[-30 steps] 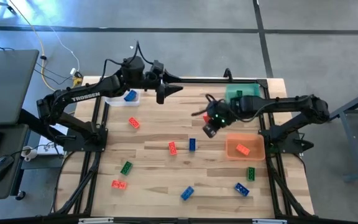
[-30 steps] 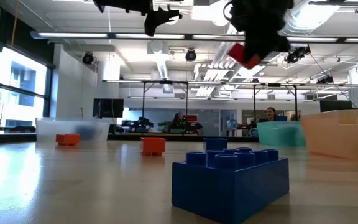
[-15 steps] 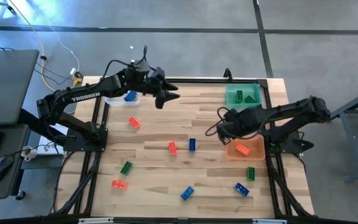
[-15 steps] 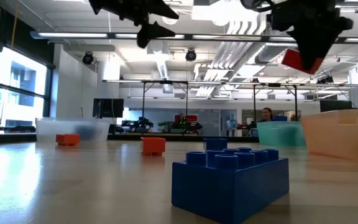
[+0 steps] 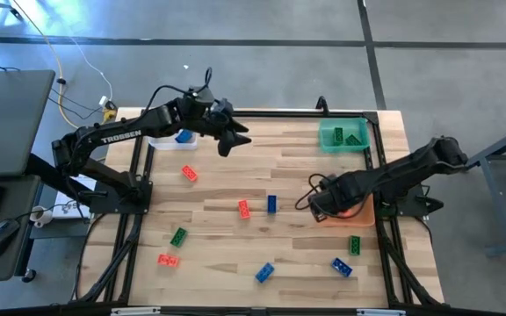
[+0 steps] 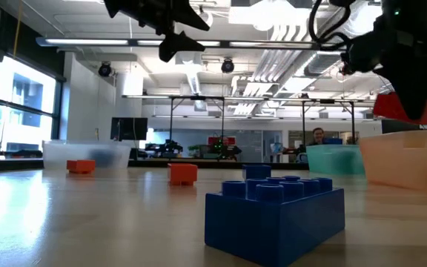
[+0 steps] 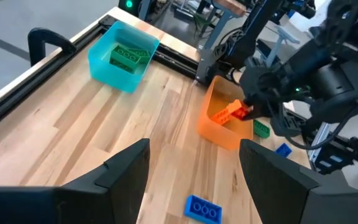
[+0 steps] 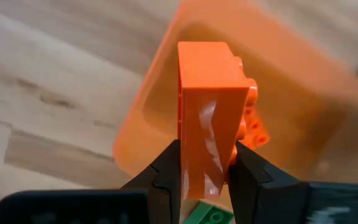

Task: Sort & place blocks by color
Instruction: Put the orange game piece into the orange bin, then put the blue game piece into the transparent bin

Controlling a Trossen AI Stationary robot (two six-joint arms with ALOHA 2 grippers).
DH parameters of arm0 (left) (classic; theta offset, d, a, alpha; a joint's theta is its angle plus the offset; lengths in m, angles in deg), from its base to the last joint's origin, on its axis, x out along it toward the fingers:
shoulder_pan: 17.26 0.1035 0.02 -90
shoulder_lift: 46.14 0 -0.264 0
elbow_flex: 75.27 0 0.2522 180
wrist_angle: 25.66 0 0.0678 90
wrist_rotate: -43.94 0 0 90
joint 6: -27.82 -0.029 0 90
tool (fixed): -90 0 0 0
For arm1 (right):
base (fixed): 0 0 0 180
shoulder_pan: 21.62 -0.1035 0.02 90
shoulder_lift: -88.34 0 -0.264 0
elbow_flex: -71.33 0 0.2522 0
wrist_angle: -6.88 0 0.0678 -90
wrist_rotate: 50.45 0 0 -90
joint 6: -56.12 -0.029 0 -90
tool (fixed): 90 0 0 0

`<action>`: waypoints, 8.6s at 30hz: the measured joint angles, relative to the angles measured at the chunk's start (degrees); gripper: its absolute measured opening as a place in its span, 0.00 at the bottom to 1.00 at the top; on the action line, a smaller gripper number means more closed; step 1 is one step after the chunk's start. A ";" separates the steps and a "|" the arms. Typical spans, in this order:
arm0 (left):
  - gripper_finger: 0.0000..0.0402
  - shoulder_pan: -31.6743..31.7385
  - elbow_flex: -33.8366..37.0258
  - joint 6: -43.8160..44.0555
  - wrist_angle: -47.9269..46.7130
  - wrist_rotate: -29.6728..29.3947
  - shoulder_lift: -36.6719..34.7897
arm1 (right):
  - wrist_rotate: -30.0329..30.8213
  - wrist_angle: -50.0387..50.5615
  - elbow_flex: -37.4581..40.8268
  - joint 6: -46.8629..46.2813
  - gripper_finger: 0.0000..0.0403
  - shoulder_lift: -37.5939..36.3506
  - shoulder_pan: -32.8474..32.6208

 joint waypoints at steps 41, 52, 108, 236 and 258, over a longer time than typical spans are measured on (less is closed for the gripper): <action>0.58 -0.43 0.01 -2.42 0.04 -0.20 0.02 | -3.09 -6.25 -5.11 -5.73 0.44 0.00 -8.81; 0.58 -0.43 0.01 -0.10 0.03 -0.20 0.02 | -3.94 -9.56 -5.49 -11.81 0.58 0.00 -19.51; 0.58 -14.59 0.03 15.32 -0.07 -4.33 0.02 | -12.19 -20.06 -5.58 -10.23 0.55 25.47 -34.06; 0.55 -27.27 0.05 13.74 34.99 -15.85 7.23 | 17.00 -66.42 -5.48 53.08 0.26 -8.50 -0.46; 0.27 -25.54 -0.01 11.48 20.49 -14.58 4.41 | 18.39 -63.40 -5.46 52.98 0.63 -8.52 -0.48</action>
